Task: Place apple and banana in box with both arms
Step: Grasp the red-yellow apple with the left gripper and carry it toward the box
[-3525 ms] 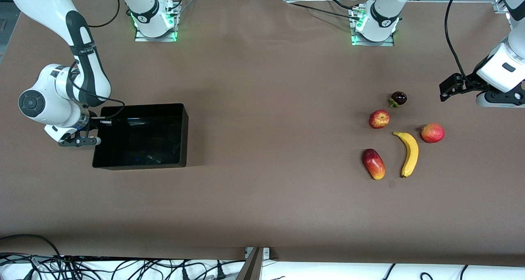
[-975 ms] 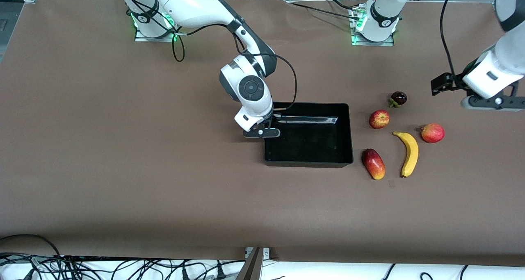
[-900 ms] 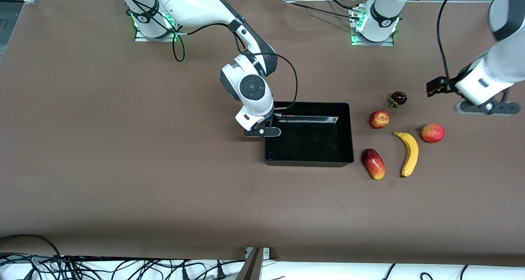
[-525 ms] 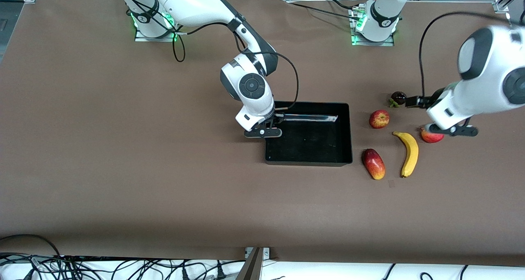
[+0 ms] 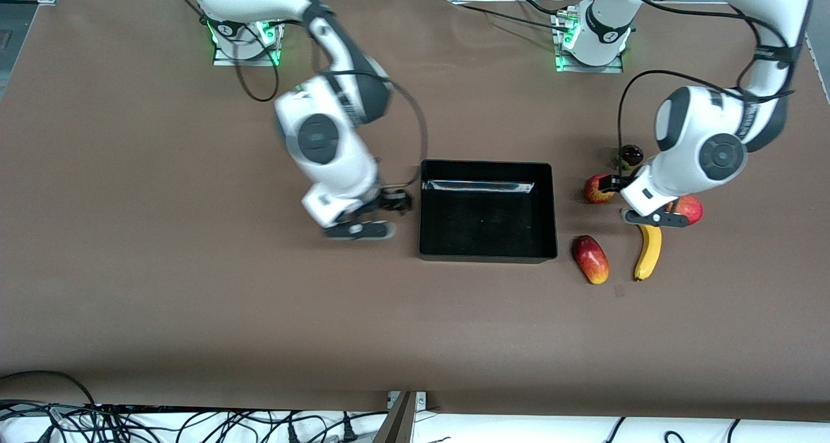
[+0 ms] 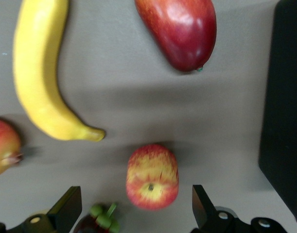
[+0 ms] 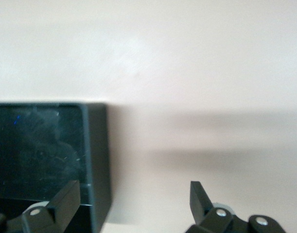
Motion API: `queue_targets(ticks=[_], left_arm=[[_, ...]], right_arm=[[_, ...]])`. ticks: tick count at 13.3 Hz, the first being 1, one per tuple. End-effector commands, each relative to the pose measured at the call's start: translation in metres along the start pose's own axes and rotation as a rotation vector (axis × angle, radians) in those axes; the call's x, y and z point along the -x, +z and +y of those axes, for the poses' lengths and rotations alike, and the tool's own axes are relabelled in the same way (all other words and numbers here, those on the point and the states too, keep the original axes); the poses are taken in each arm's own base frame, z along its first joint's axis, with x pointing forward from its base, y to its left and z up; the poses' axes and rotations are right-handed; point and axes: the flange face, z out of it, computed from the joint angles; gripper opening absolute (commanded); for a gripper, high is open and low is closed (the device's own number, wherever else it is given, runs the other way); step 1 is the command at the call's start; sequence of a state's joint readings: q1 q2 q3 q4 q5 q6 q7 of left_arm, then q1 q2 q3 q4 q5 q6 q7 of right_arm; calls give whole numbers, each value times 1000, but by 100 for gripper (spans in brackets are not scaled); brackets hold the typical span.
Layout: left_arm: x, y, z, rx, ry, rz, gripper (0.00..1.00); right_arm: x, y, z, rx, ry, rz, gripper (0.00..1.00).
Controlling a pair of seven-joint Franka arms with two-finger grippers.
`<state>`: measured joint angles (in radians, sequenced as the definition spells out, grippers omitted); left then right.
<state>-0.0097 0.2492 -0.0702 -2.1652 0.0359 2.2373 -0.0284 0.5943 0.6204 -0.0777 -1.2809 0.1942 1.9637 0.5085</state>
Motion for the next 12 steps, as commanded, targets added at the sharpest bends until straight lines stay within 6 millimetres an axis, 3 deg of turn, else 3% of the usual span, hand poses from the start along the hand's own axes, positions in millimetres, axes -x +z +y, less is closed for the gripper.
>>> queue_targets(ticks=[1,2,6,7,8,9,10,11,12], left_arm=[[17,38,1,9,-6,45,100],[16,49,0,10,-8,42,100],[21,86,5,16,1,30,100],[21,86,5,16,1,30,92],[22,85,7,17,6,29,60],[22,86,7,17,6,26,45],[23,85,7,16,3,22,38],[23,80,6,15,1,24,25],[21,62,5,12,7,22,22]], right_arm=[[-9,-62,46,-20,-21,-6,100],[-14,-86,73,-2,-8,-3,100],[9,-174,155,39,-73,-59,100],[17,-188,172,33,-80,-58,100],[25,-198,185,29,-82,-55,100],[33,-206,194,37,-79,-50,100],[42,-210,202,53,-81,-48,100],[50,-215,209,63,-86,-46,100],[57,-217,215,67,-91,-49,100]])
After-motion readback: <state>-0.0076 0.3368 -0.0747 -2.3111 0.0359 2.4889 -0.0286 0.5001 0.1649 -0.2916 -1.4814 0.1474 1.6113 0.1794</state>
